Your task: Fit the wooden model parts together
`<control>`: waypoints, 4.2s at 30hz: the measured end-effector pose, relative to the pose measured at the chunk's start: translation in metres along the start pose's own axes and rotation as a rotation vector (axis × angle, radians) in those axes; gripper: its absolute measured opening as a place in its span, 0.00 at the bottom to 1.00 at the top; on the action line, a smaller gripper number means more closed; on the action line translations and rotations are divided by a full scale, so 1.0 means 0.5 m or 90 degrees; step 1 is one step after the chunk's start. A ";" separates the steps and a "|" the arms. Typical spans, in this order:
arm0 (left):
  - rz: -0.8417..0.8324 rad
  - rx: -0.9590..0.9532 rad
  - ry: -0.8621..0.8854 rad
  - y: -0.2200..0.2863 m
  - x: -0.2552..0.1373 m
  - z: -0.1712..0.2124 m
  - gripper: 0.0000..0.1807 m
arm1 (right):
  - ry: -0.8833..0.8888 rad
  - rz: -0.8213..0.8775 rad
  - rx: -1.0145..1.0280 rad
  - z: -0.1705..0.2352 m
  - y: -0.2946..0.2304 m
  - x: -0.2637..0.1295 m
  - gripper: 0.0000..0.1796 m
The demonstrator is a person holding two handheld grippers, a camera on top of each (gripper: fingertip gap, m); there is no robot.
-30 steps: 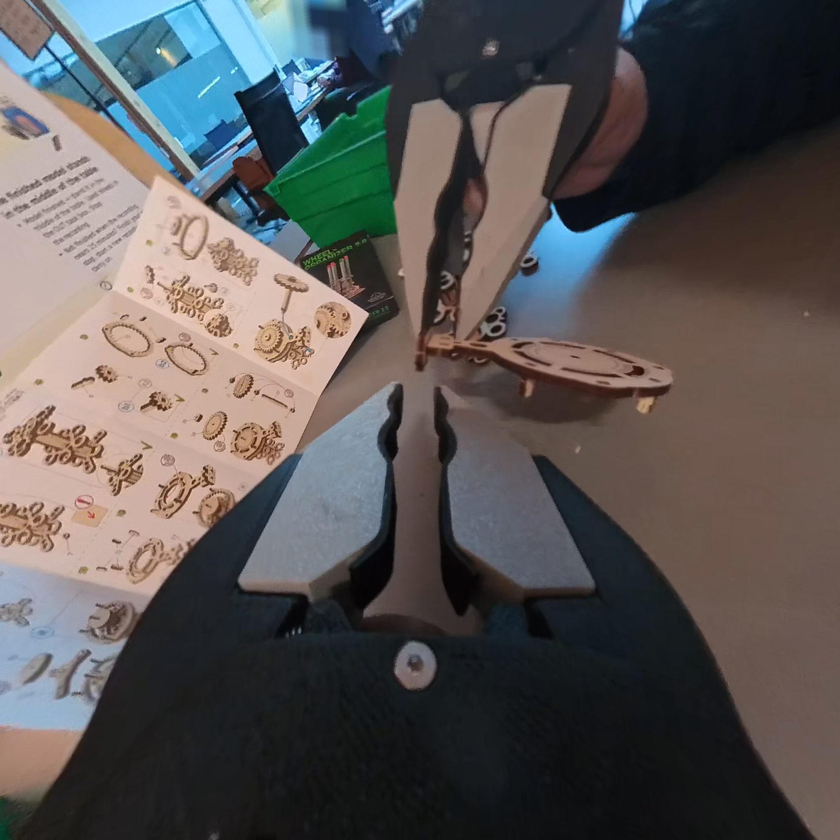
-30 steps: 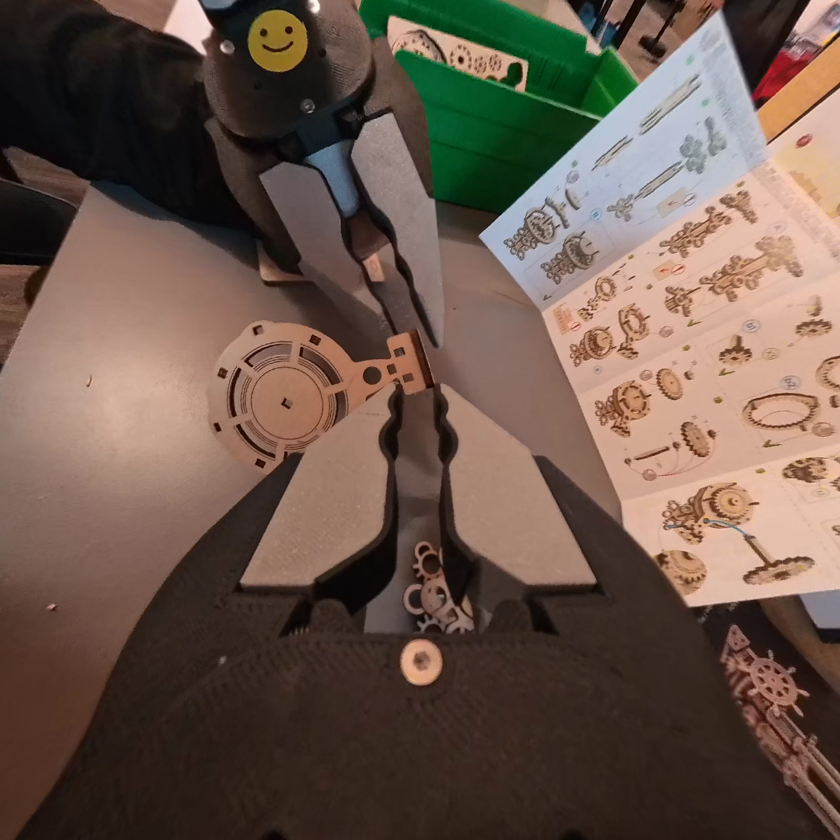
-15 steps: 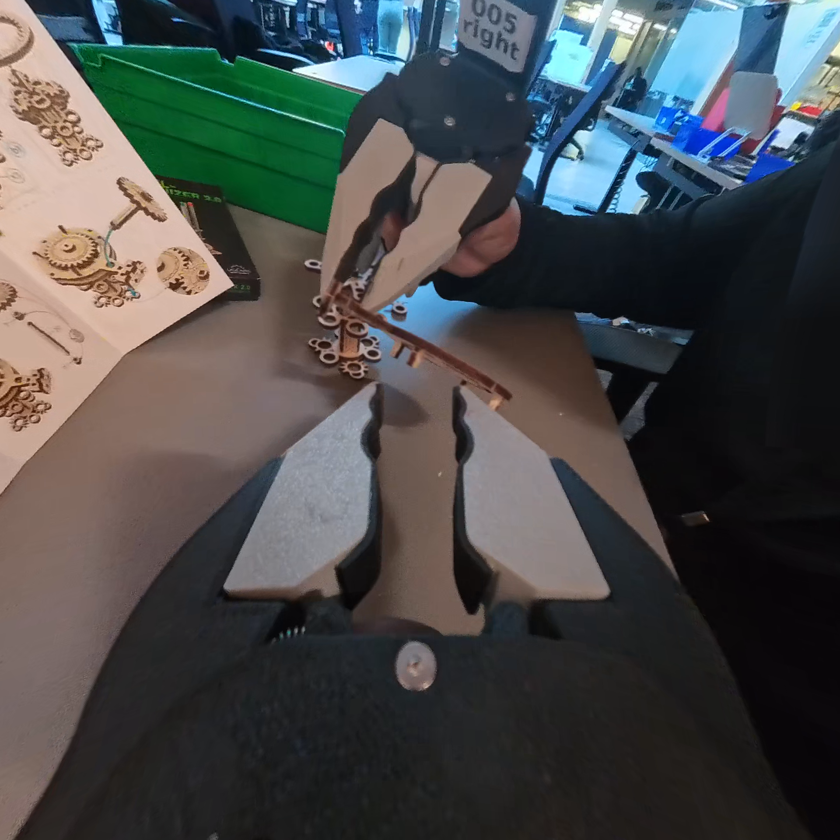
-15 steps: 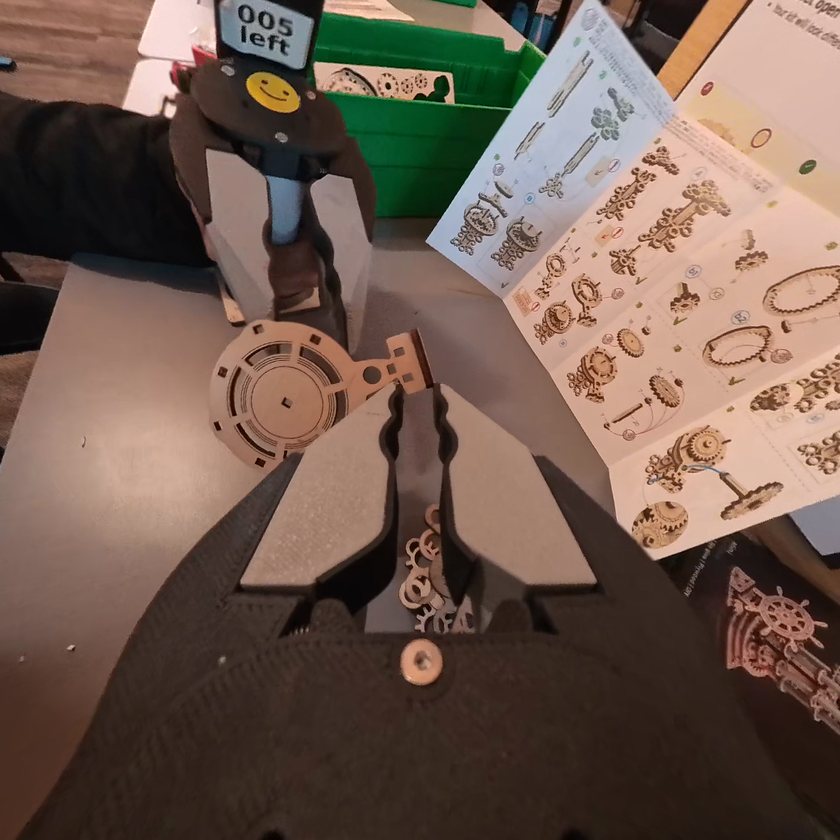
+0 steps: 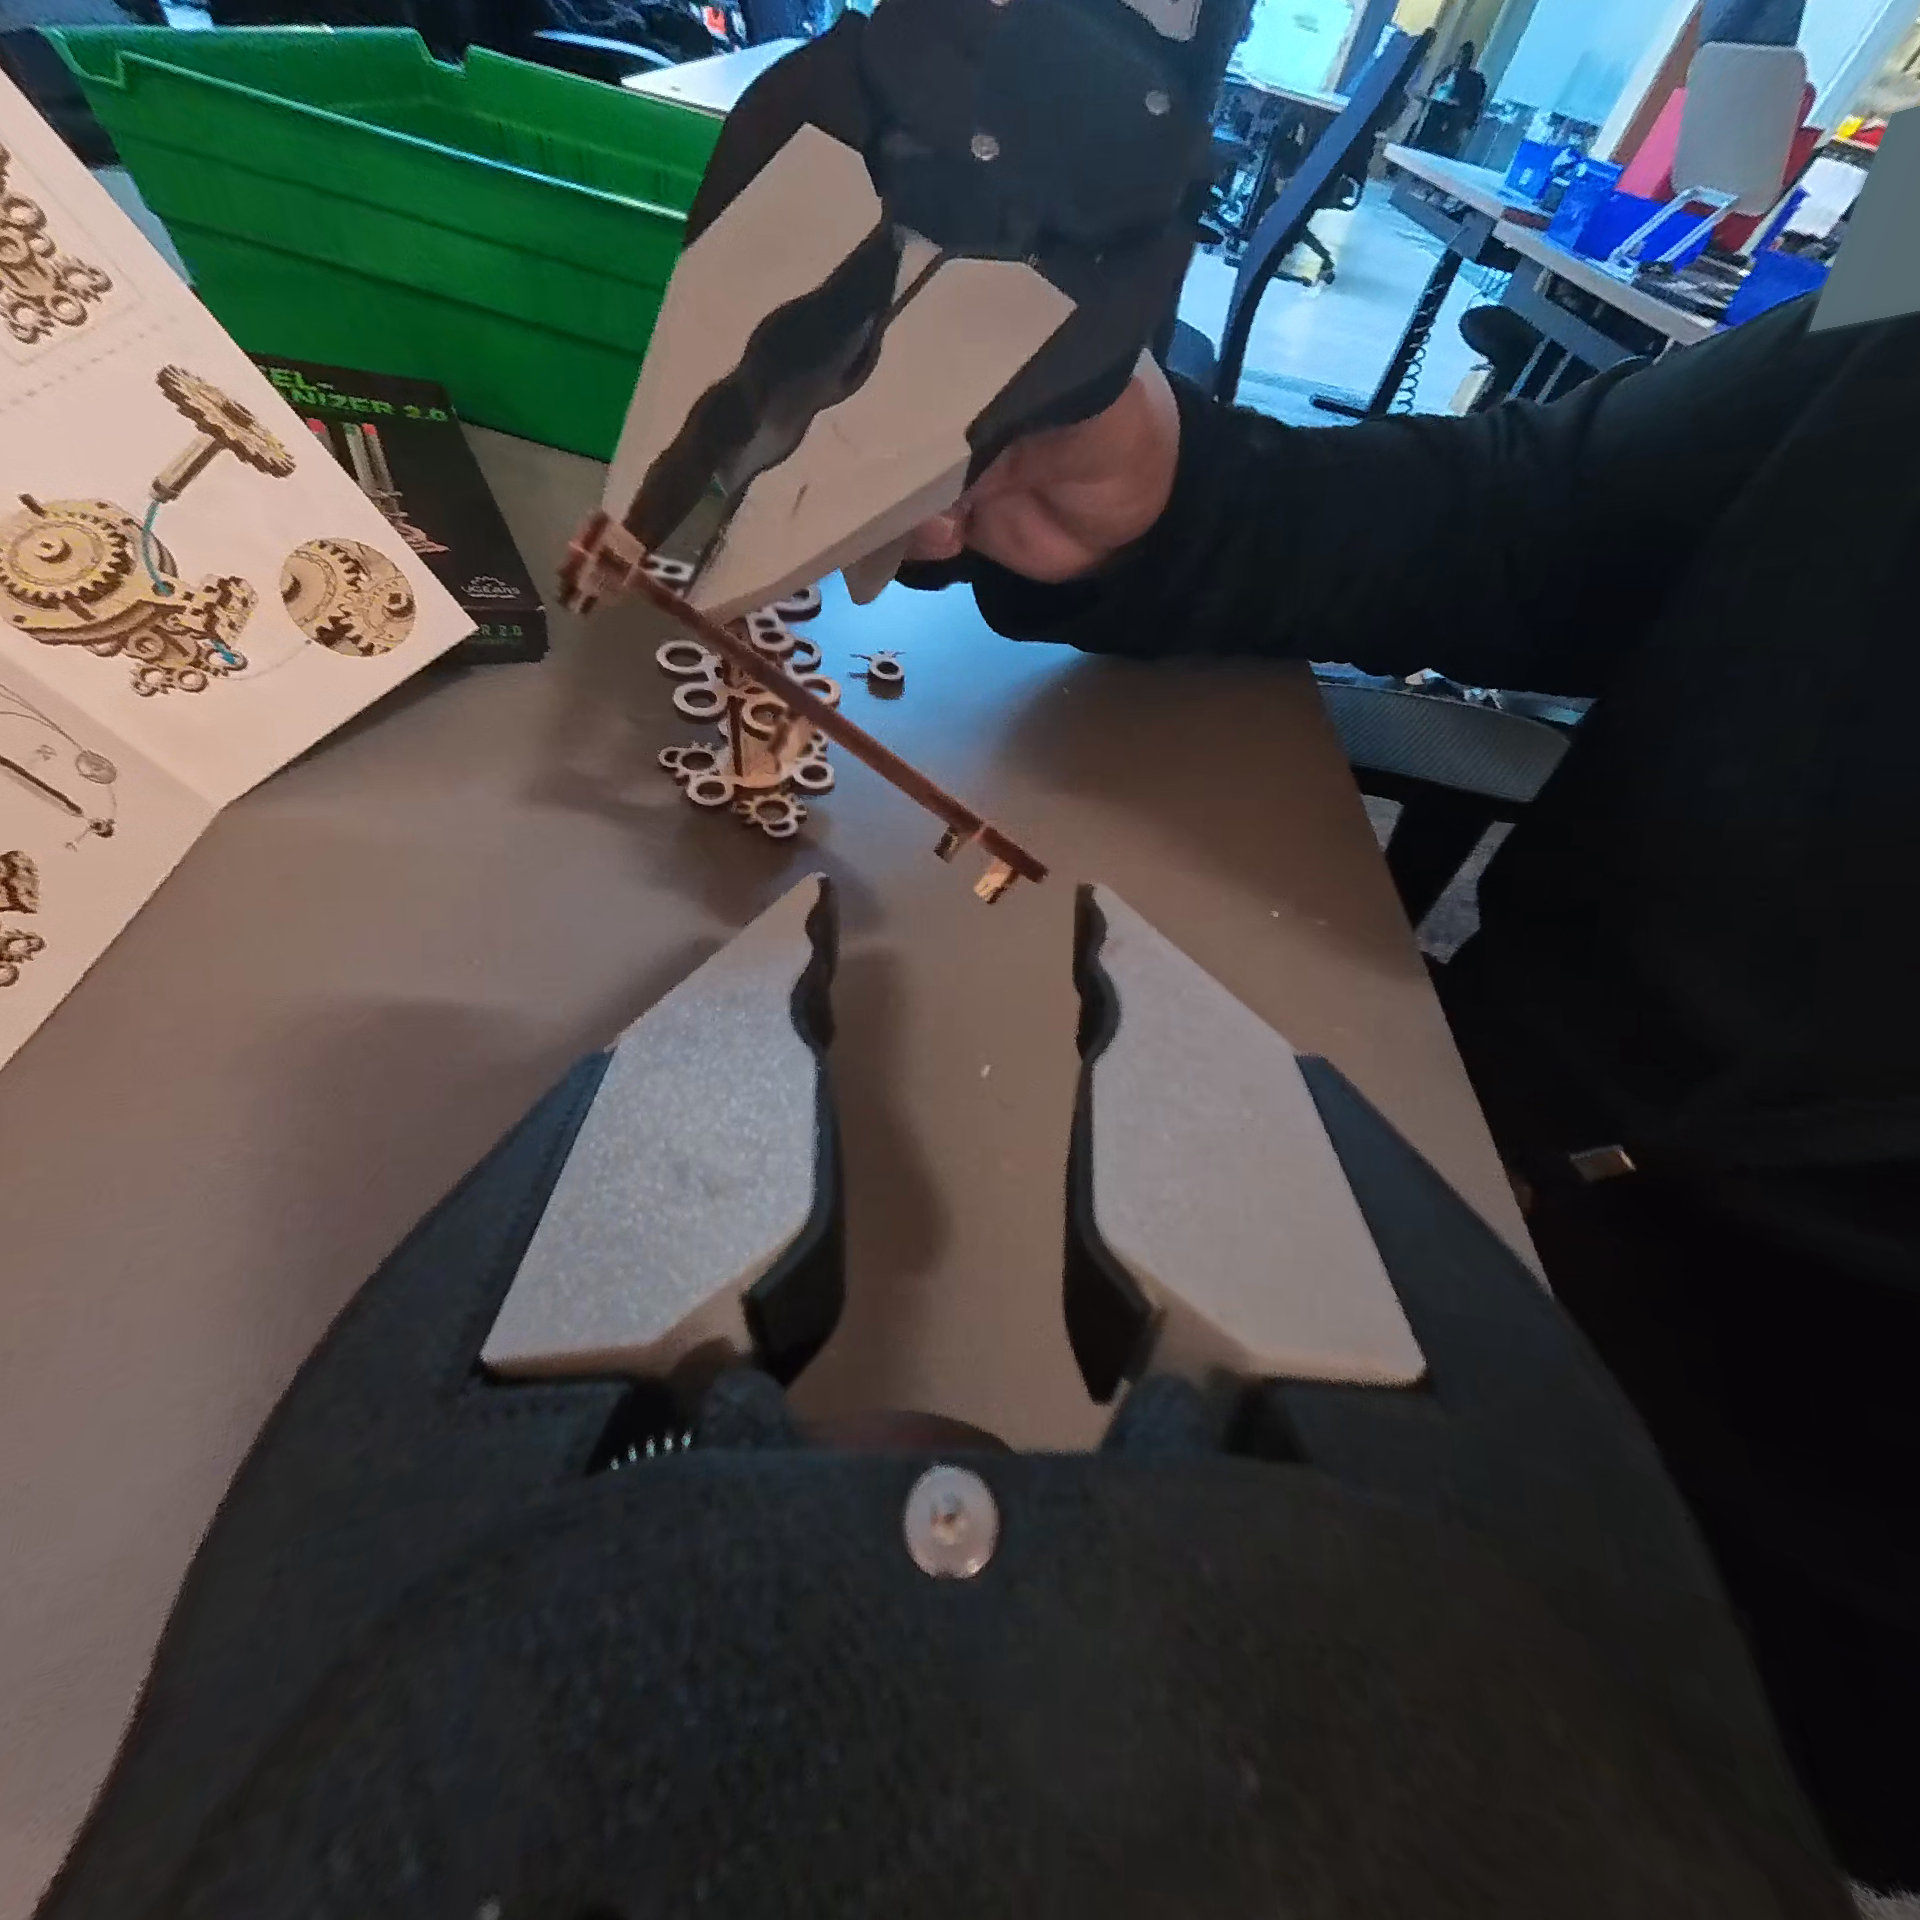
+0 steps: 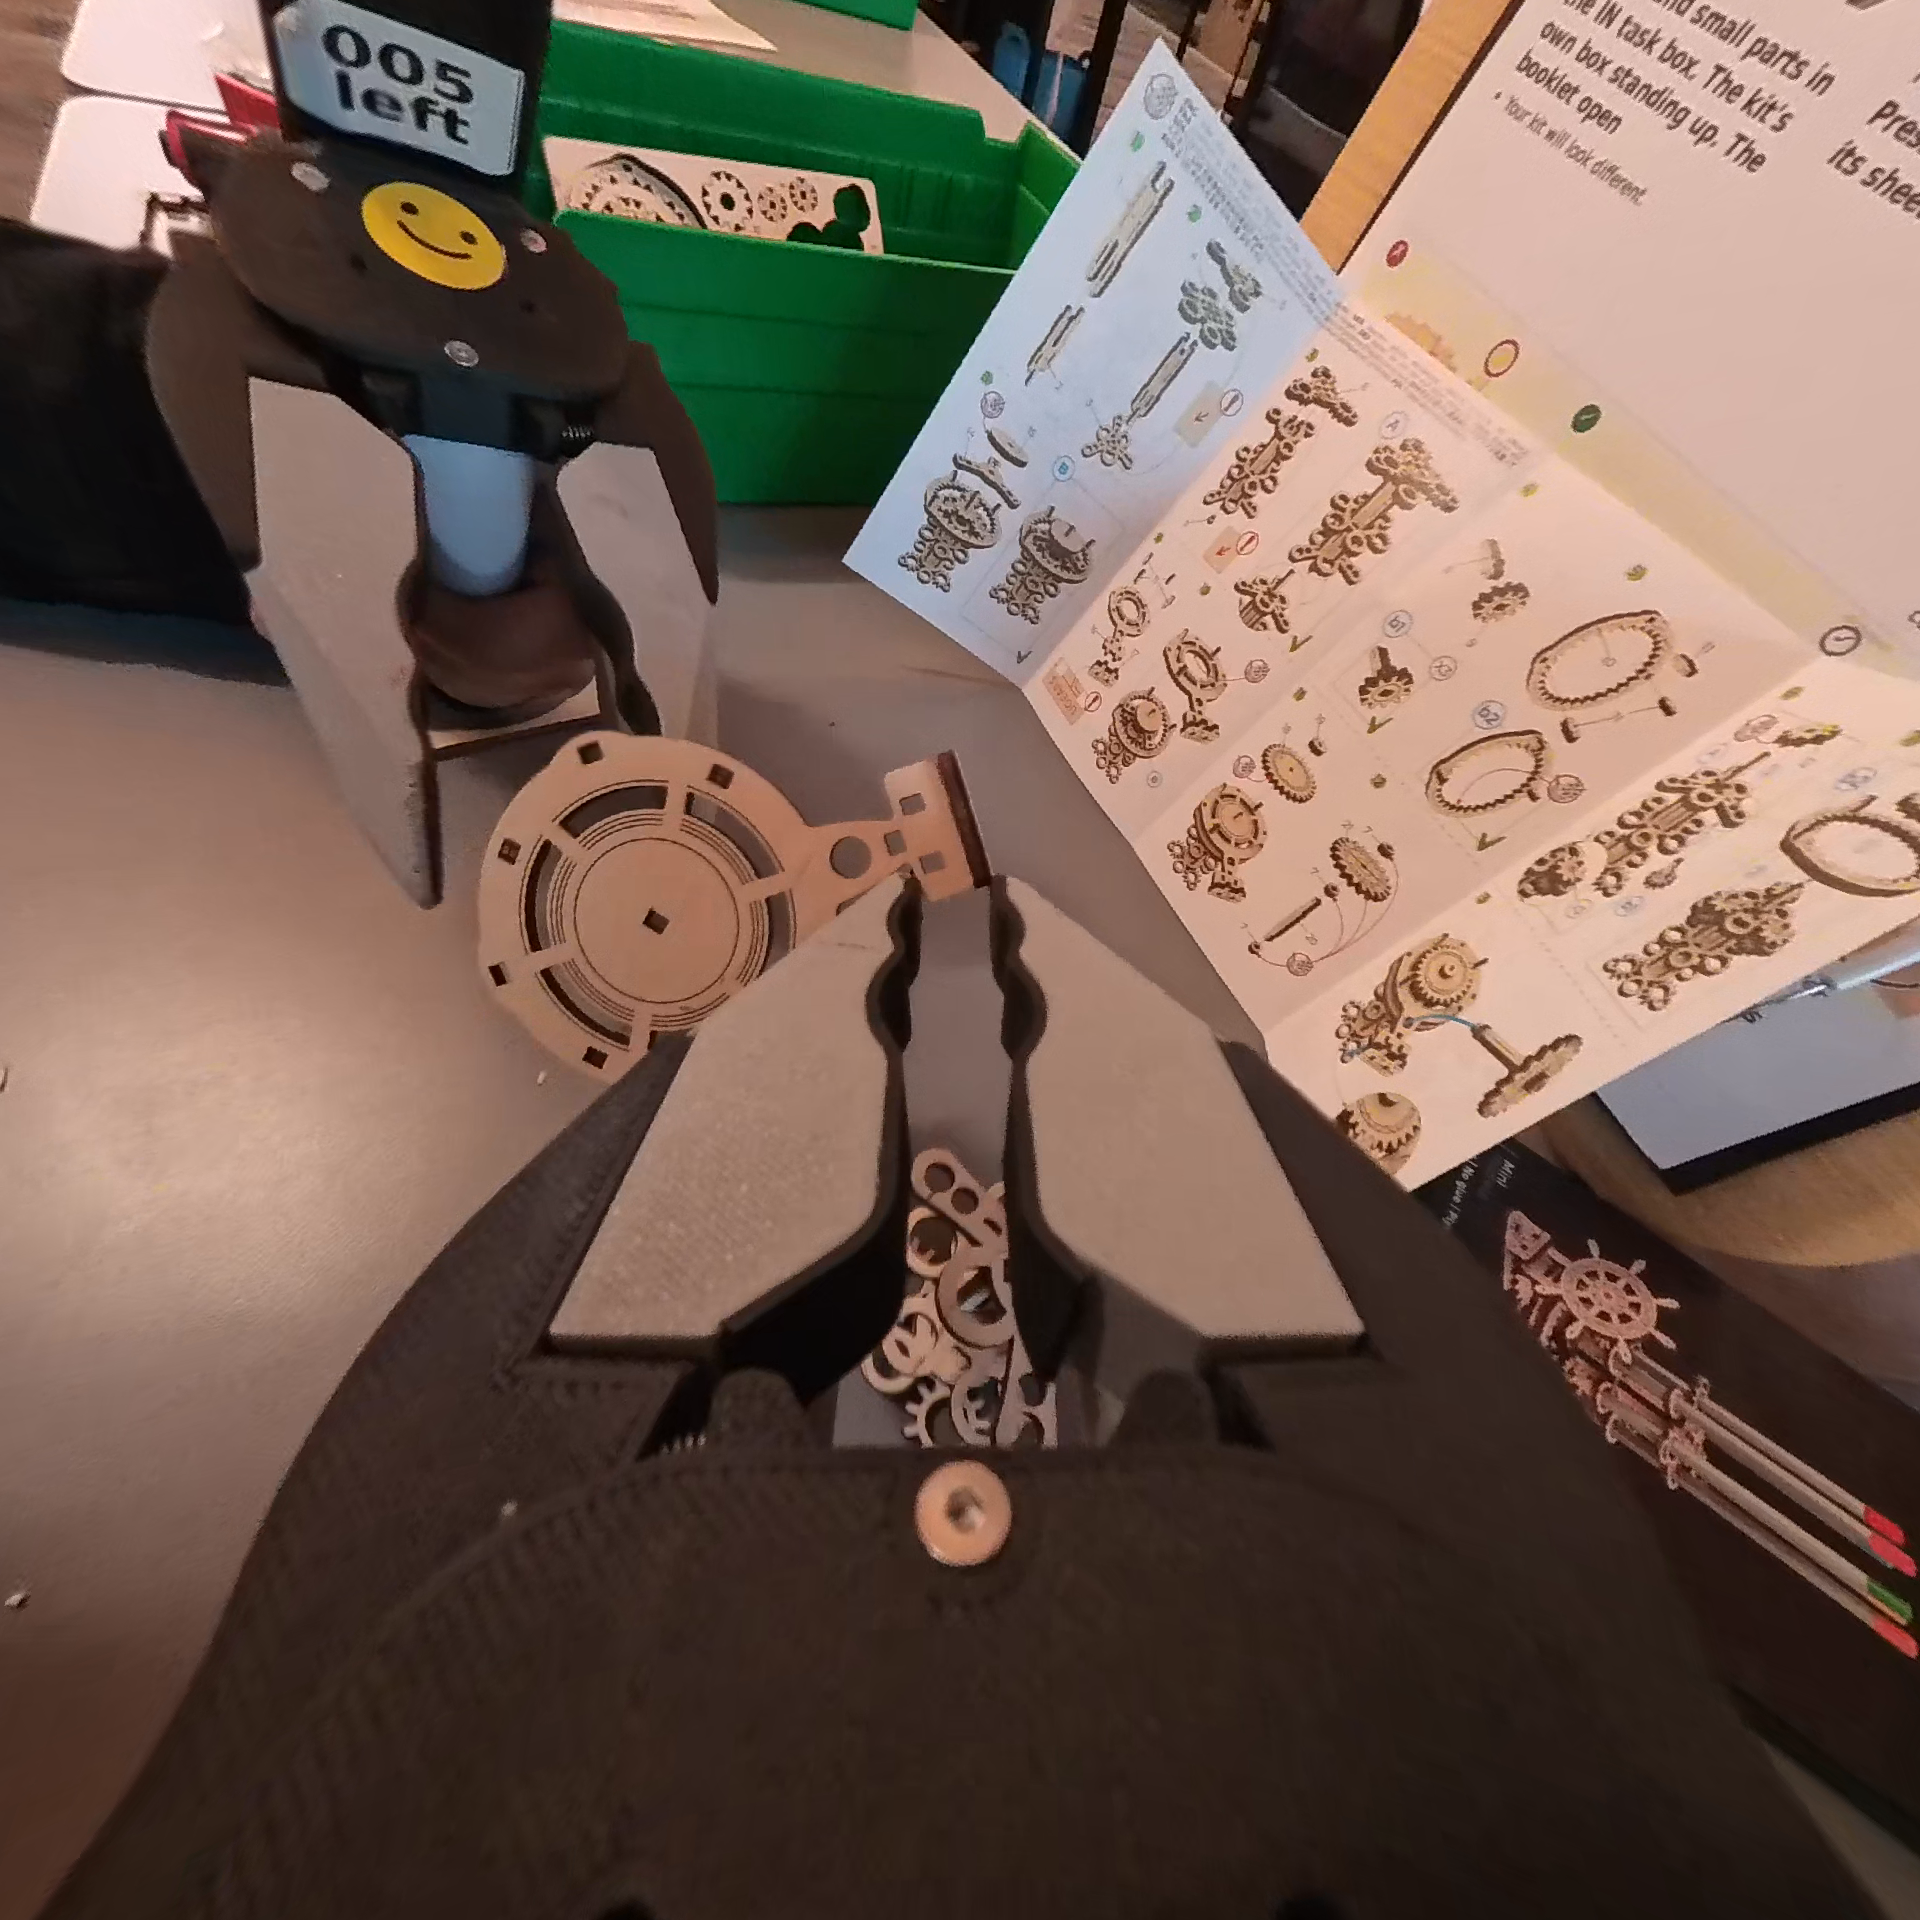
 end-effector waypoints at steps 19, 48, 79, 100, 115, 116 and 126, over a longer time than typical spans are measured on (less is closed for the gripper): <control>-0.064 0.025 0.043 0.002 0.010 -0.019 0.06 | 0.017 0.175 -0.073 -0.023 -0.010 -0.016 0.05; -0.156 0.083 -0.003 -0.013 0.007 -0.009 0.05 | 0.024 0.209 -0.097 -0.025 -0.012 -0.018 0.05; -0.191 0.139 -0.005 -0.014 0.002 -0.007 0.05 | 0.048 0.221 -0.121 -0.032 -0.018 -0.023 0.05; -0.504 0.542 -0.002 0.014 -0.035 -0.016 0.05 | 0.179 0.254 -0.260 -0.068 -0.081 -0.095 0.05; -0.648 0.623 -0.178 -0.038 -0.046 0.021 0.04 | 0.131 0.283 -0.242 -0.047 -0.035 -0.099 0.06; -0.662 0.629 -0.202 -0.045 -0.049 0.027 0.04 | 0.129 0.289 -0.234 -0.044 -0.025 -0.103 0.07; -0.759 0.719 -0.333 -0.070 -0.040 0.049 0.05 | 0.056 0.305 -0.165 0.010 0.049 -0.106 0.08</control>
Point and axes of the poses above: each gripper's, where its closed fingertips meet, x out along the fingers, z out of its underside, y = z × x across the jaws, the point moved 6 cm from there along -x, back along the fingers, and after that the axes turned 14 degrees about -y, right-handed, at the moved point
